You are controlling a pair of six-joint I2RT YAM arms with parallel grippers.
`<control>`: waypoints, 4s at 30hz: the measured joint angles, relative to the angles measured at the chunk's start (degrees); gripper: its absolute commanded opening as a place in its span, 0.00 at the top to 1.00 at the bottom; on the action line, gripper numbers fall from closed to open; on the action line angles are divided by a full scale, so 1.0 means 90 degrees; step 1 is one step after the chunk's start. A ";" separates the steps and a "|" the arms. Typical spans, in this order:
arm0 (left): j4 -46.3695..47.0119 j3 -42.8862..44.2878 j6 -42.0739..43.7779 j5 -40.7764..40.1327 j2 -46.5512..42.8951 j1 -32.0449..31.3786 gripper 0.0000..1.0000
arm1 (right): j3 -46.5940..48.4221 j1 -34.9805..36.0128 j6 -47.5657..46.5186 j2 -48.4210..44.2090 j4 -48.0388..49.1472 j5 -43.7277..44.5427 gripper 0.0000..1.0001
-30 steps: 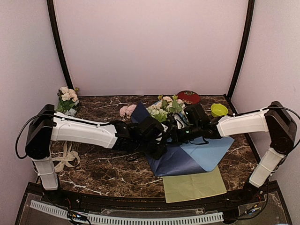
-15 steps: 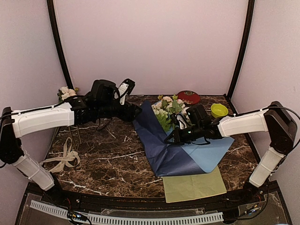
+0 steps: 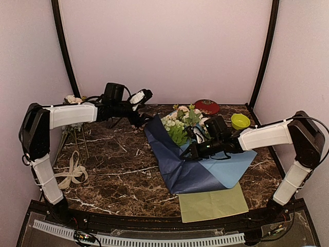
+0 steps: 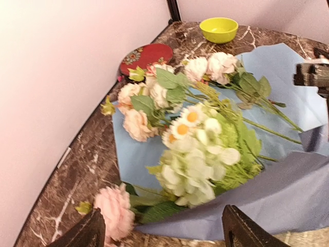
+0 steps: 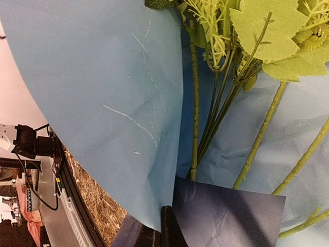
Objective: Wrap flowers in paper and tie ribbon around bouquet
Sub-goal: Fold the one-fourth-folded wrapping paper at the center of the board.
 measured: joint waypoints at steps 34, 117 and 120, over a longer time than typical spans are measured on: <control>-0.3963 0.3223 0.3490 0.3973 0.2200 0.0811 0.24 | 0.0425 -0.0102 -0.0563 0.0148 -0.0804 0.0010 1.00; -0.1115 0.2081 0.2008 0.2497 0.2499 0.0277 1.00 | 0.0311 0.1207 0.0600 -0.0304 -0.1350 0.1443 0.49; -0.1117 0.2091 0.1989 0.2433 0.2499 0.0274 1.00 | 0.0330 0.1236 0.0651 -0.0194 -0.1341 0.1484 0.72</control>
